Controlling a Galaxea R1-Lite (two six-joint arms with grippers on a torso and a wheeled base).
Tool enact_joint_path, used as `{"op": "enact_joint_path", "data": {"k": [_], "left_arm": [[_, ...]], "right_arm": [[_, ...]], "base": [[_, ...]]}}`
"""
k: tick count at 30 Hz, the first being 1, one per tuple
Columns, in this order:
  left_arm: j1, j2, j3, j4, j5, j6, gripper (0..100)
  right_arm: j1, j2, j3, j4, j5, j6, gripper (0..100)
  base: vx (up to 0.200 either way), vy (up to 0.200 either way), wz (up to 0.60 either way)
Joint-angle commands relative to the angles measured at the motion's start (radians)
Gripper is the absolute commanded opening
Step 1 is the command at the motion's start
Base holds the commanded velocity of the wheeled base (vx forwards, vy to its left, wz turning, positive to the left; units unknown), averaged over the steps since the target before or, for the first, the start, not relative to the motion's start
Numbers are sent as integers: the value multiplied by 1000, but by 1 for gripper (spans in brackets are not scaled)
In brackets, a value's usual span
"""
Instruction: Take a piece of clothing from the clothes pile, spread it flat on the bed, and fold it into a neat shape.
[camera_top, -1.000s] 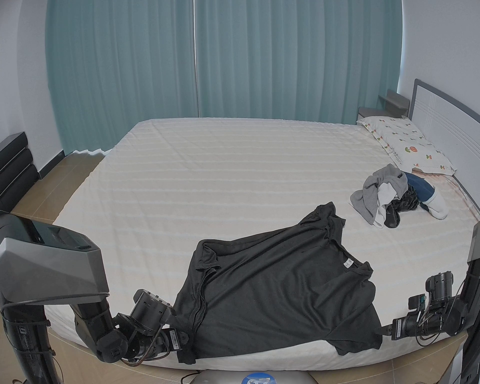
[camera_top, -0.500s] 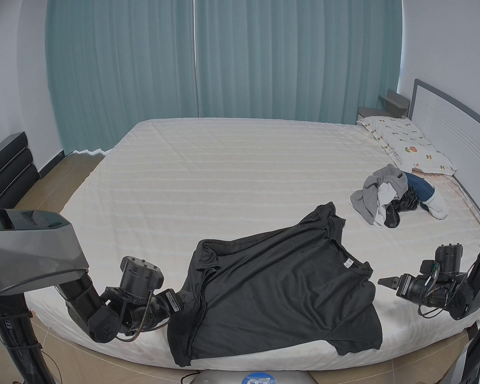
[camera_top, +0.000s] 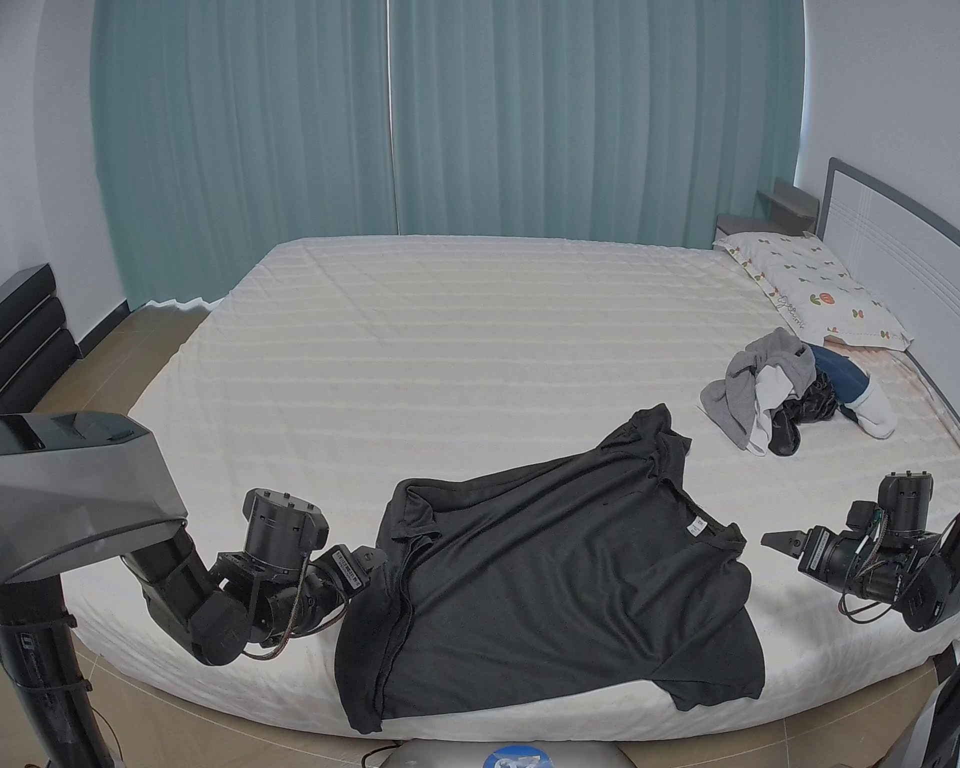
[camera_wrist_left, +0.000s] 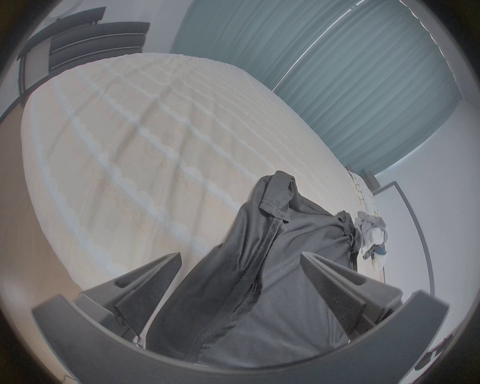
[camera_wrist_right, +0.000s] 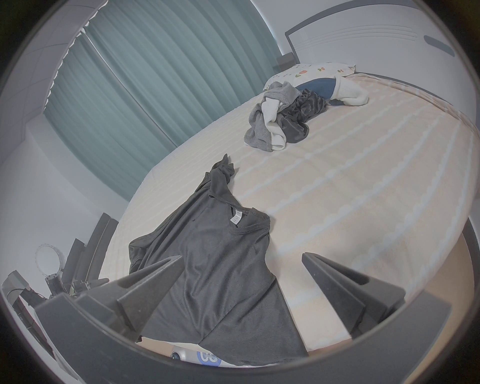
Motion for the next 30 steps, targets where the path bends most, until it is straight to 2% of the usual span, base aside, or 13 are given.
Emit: {"op": "enact_joint_path", "data": {"k": [1,10,16,23,30], "left_arm": [[-1,22,-15,-4,8,-27,100],[-1,22,-9,-6,0,-28,100],[-1,16,-16,-7,1,-31,100],[-1,12,-30,-6,11,-27,100],[-7,21,-114,0,14,-22,100]], "right_arm": [[2,1,1,0,0,0,100],[9,3,5,5,0,0,100],[17,18,10,0,-1,-1,100],[20,17,13,2,-1,-1,100],[32,26,16,2,-1,-1,100]], "base": [[0,0,0],[0,0,0],[200,0,0],[0,0,0],[0,0,0]]}}
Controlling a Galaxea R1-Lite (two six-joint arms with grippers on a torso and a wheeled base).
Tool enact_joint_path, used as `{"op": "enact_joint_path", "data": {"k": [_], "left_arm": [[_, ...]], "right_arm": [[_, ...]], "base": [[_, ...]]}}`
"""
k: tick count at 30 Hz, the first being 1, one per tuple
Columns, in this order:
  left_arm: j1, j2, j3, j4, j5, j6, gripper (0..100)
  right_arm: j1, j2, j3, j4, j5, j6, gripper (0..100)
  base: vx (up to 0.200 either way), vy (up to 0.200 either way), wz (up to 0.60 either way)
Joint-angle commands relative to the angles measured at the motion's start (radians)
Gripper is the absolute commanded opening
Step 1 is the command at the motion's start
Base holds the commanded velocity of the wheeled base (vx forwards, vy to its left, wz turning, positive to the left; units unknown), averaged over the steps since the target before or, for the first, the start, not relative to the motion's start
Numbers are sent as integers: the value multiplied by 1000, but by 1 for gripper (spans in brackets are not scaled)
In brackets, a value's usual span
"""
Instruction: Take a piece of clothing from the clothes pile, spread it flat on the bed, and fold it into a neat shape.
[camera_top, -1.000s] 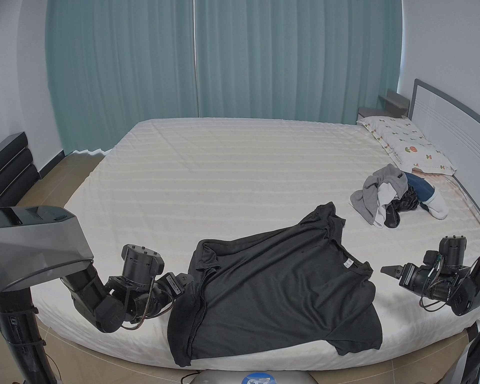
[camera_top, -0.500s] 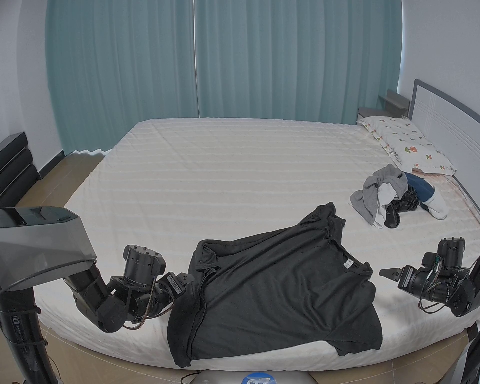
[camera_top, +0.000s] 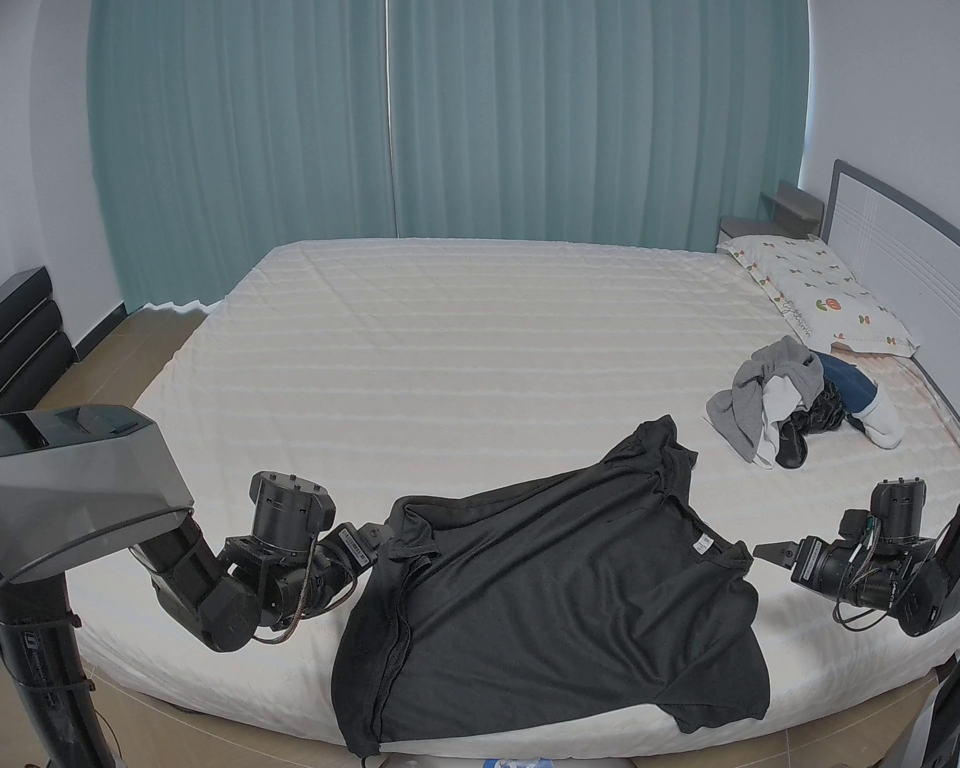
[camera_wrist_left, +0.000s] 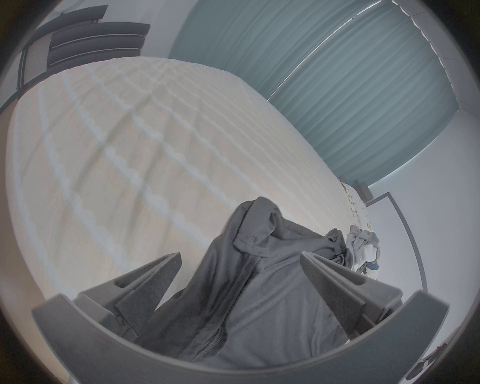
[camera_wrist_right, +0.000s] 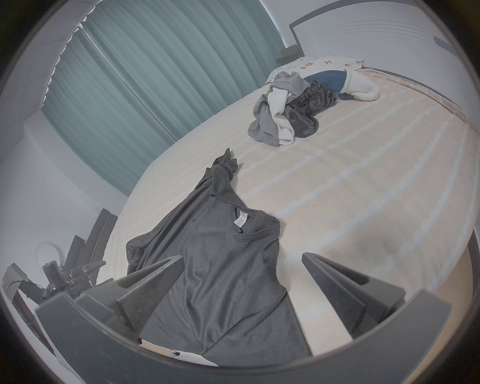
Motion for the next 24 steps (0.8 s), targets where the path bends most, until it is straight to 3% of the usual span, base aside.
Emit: {"op": "enact_joint_path", "data": {"k": [1,15,24], "left_arm": [[-7,9,-57,7,2,6,100],[-35,201,-343,69,3,97,100],[-55,244,-327,76,19,97,100]], "right_arm": [[5,10,2,0,1,0,100],[12,27,2,2,-1,-3,100],[14,35,9,-3,-10,-12,100]], "base": [[0,0,0],[0,0,0],[0,0,0]]}}
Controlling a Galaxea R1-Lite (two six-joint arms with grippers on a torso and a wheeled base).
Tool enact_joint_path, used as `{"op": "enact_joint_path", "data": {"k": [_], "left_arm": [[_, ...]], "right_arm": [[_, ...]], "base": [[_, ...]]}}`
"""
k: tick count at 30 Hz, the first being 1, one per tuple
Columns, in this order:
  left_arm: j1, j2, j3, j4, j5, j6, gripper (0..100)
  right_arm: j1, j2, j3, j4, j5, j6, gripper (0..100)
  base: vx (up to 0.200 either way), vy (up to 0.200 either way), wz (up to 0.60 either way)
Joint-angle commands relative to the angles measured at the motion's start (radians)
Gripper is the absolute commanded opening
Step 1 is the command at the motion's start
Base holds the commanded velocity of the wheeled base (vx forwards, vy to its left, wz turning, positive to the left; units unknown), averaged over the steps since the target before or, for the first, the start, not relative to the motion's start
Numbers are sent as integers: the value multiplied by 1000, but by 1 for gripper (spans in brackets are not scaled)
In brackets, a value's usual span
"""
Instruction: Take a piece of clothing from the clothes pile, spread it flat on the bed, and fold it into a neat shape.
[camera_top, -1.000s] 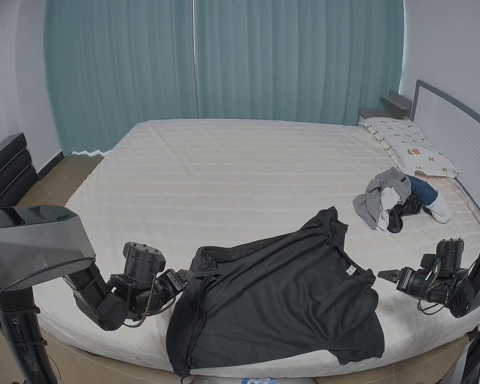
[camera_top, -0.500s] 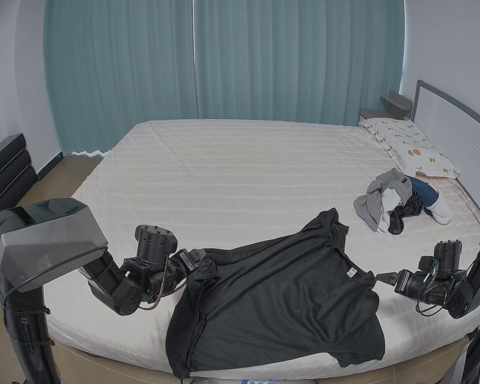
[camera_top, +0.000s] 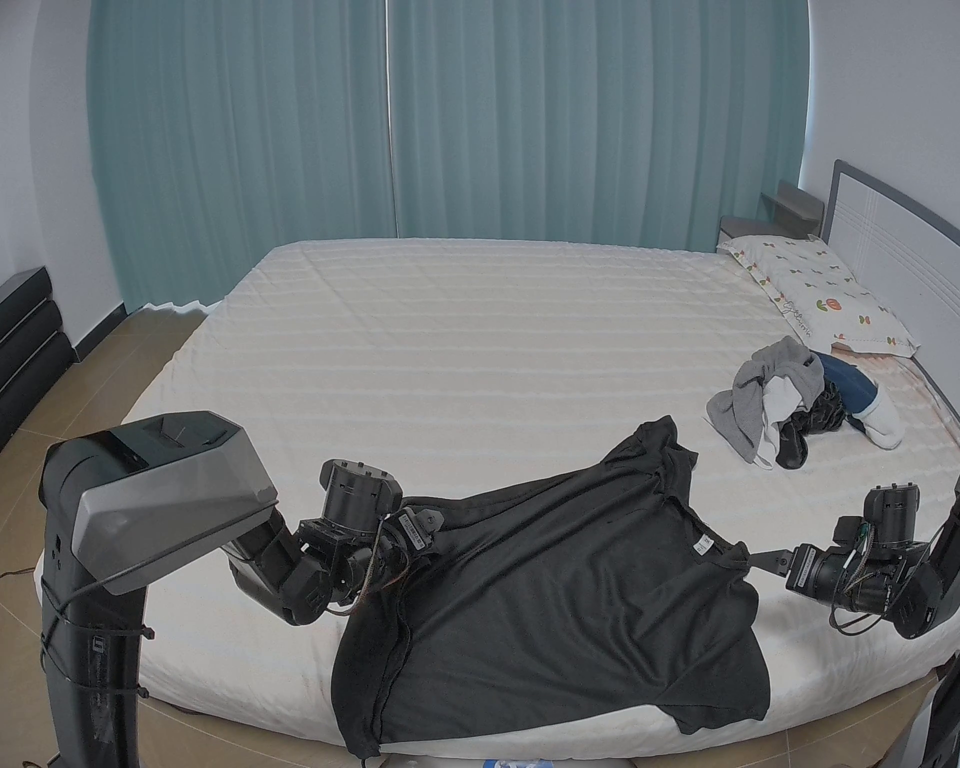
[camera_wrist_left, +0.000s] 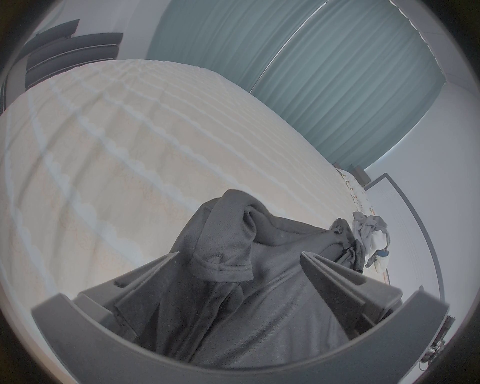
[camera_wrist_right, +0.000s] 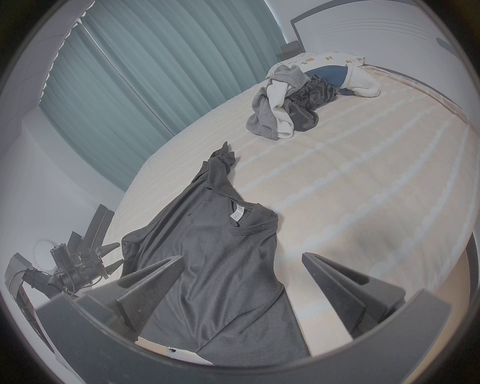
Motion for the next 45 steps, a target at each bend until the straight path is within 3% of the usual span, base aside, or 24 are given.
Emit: {"op": "enact_joint_path", "data": {"k": [1,15,16,21,45], "left_arm": [[-7,33,-6,-4,1,0,100],[-15,102,-82,-1,30,4,100],[-15,102,-83,-2,38,4,0],[8,100,-112,-1,76,4,0],[206,240,-385,-131,82,3,0]], "right_arm": [[1,5,5,-1,0,-1,100],[15,9,8,-1,0,-2,100],[15,9,8,-1,0,-2,100],[18,9,13,-1,0,-4,100],[44,48,8,-1,-3,-2,100]], "base": [[0,0,0],[0,0,0],[0,0,0],[0,0,0],[0,0,0]]}}
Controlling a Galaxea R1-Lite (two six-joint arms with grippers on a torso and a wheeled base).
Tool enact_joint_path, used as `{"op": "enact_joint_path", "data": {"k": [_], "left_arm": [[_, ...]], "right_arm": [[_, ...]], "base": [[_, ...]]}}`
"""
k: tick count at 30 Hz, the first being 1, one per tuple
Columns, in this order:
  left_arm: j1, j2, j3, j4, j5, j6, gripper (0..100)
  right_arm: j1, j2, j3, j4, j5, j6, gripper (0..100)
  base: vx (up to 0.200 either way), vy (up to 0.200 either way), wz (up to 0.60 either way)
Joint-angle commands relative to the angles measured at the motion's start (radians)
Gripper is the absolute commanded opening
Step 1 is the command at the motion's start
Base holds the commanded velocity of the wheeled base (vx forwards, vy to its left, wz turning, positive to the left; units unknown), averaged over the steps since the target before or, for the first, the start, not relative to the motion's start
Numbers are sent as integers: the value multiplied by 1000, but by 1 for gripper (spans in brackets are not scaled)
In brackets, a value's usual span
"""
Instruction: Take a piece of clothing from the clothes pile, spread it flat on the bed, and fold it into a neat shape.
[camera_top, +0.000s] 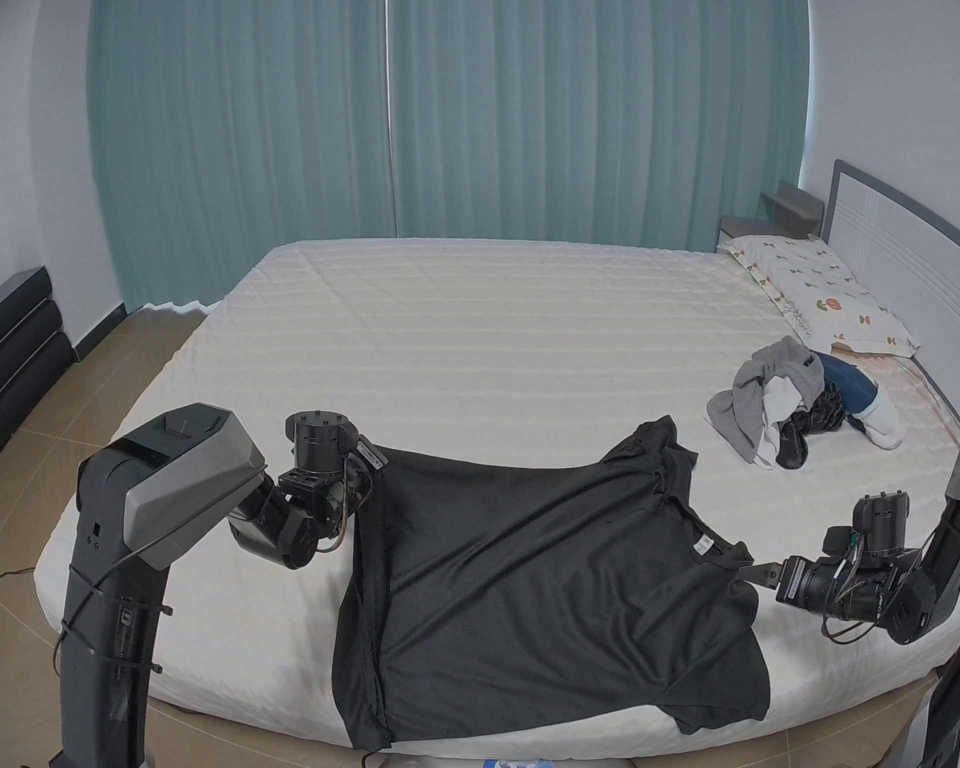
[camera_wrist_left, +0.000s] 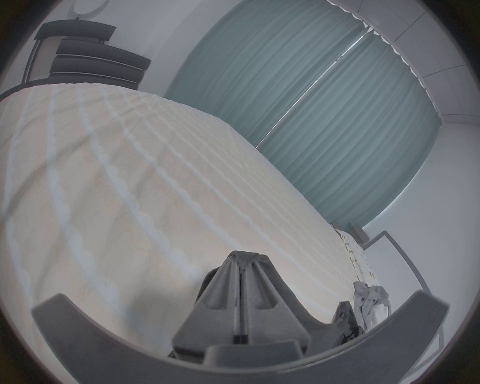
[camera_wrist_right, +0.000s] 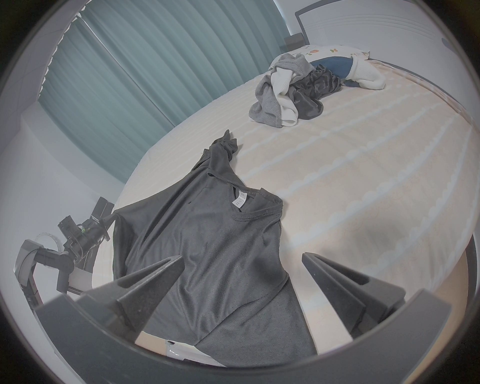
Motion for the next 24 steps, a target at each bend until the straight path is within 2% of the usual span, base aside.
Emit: {"op": "enact_joint_path", "data": {"k": [1,9,10,17,24], "left_arm": [[36,78,-79,-5,0,0,0],[53,95,-101,-15,-9,-5,0],[53,96,-102,-18,-11,-6,100],[67,95,-96,-12,-9,-9,100],[97,39,-30,-2,-26,-26,100]], "right_arm": [[14,19,-3,0,-2,2,100],[19,27,-1,0,-2,0,100],[19,30,-1,0,-2,0,100],[19,31,0,0,-2,0,100],[19,33,2,0,-2,0,100]], "base": [[0,0,0],[0,0,0],[0,0,0],[0,0,0],[0,0,0]]}}
